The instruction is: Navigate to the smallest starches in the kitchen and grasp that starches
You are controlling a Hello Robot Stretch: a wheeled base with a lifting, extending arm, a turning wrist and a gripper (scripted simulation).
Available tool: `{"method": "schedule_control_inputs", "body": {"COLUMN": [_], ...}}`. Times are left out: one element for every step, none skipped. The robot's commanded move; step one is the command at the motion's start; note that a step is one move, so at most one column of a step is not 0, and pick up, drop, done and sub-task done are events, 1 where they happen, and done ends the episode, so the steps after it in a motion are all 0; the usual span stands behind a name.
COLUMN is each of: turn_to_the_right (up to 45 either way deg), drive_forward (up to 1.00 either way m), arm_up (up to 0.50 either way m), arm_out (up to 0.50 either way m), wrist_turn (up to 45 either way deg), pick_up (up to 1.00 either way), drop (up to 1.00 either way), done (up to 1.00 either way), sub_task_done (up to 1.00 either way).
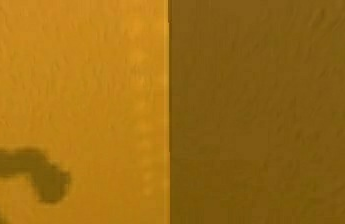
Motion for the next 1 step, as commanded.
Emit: {"method": "schedule_control_inputs", "body": {"turn_to_the_right": [45.0], "drive_forward": [0.00], "arm_up": [0.00], "arm_out": [0.00], "wrist_turn": [0.0], "pick_up": [0.00], "drop": [0.00], "done": [0.00], "sub_task_done": [0.00]}}
